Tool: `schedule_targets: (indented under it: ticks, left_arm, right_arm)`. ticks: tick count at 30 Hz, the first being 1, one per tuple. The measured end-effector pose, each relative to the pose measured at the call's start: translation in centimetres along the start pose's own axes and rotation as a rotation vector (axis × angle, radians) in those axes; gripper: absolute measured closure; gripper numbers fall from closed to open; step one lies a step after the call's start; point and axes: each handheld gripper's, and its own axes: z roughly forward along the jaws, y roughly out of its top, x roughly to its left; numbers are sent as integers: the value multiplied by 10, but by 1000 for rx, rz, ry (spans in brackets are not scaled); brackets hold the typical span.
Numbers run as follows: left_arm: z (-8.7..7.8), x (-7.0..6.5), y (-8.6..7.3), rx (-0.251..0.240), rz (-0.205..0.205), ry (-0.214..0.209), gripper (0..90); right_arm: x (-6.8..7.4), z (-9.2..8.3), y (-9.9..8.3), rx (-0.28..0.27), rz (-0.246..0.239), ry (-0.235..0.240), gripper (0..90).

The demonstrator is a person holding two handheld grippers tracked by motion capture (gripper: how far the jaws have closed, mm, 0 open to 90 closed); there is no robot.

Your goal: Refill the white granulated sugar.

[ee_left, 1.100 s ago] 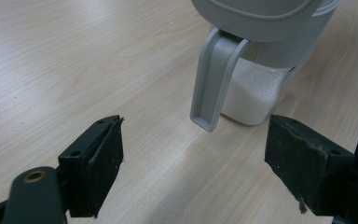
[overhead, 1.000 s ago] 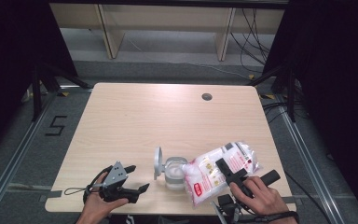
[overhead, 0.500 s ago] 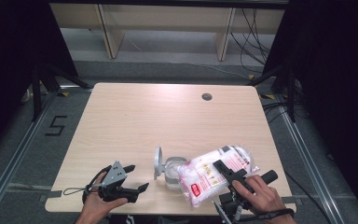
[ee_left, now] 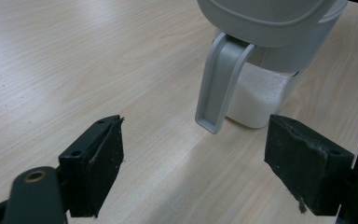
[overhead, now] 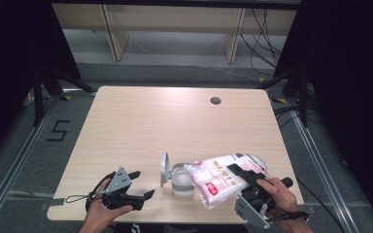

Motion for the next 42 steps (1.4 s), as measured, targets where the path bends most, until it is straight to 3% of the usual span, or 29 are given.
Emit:
schedule_targets:
  ticks: [1, 2, 5, 6, 7, 8, 9, 10, 11, 12, 13, 16, 17, 19, 22, 24, 25, 34, 37, 38, 40, 42]
  left_arm:
    - [0, 0, 0, 0, 3, 1, 190]
    - [0, 0, 0, -3, 0, 0, 190]
    - [0, 0, 0, 0, 3, 2, 190]
    - [0, 0, 0, -2, 3, -1, 190]
    - [0, 0, 0, -1, 3, 0, 190]
    - [0, 0, 0, 0, 2, 0, 190]
    - [0, 0, 0, -2, 0, 0, 190]
    - [1, -1, 0, -4, -4, 0, 190]
    - [1, -1, 0, -5, -4, -1, 190]
    - [0, 0, 0, 0, -3, -1, 190]
    - [1, -1, 0, -6, -12, -2, 191]
    - [0, 2, 0, 5, 21, 1, 190]
    - [0, 1, 0, 5, 7, 1, 190]
    - [0, 0, 0, 4, -3, -1, 191]
    - [0, 0, 0, -8, -10, 1, 191]
    - [0, 0, 0, -4, -5, 6, 191]
    - [0, 0, 0, -4, -5, 5, 191]
    - [-1, 0, 0, -4, -4, 4, 194]
    - [0, 1, 0, -10, -9, 1, 194]
    - [0, 1, 0, -9, -9, 1, 194]
    - [-1, 1, 0, -7, 3, 1, 194]
    - [-1, 2, 0, -7, 18, -3, 194]
  right_arm:
    - [-1, 1, -2, -20, 27, 7, 807]
    - [0, 4, -7, -33, 107, 6, 807]
    - [-2, 9, -11, -58, 121, 8, 808]
    - [-1, 12, -15, -63, 192, 23, 809]
    - [-1, 12, -15, -63, 192, 23, 809]
    - [0, 16, -20, -87, 259, 24, 809]
    - [0, 16, -20, -87, 259, 24, 809]
    - [3, 17, -21, -86, 320, 35, 809]
    - [2, 20, -23, -105, 338, 37, 810]
    - [5, 21, -25, -95, 387, 43, 810]
    - [4, 25, -28, -103, 389, 44, 811]
    - [6, 30, -34, -125, 455, 47, 813]
    - [7, 33, -37, -127, 514, 52, 814]
    - [7, 38, -43, -149, 548, 53, 815]
    - [9, 49, -49, -181, 651, 66, 819]
    - [10, 51, -51, -187, 671, 67, 820]
    - [11, 55, -53, -195, 719, 66, 820]
    - [20, 77, -69, -221, 885, 87, 822]
    - [22, 82, -73, -239, 917, 111, 822]
    - [23, 84, -75, -251, 917, 95, 822]
    - [25, 86, -76, -233, 942, 114, 822]
    - [27, 90, -77, -213, 925, 136, 823]
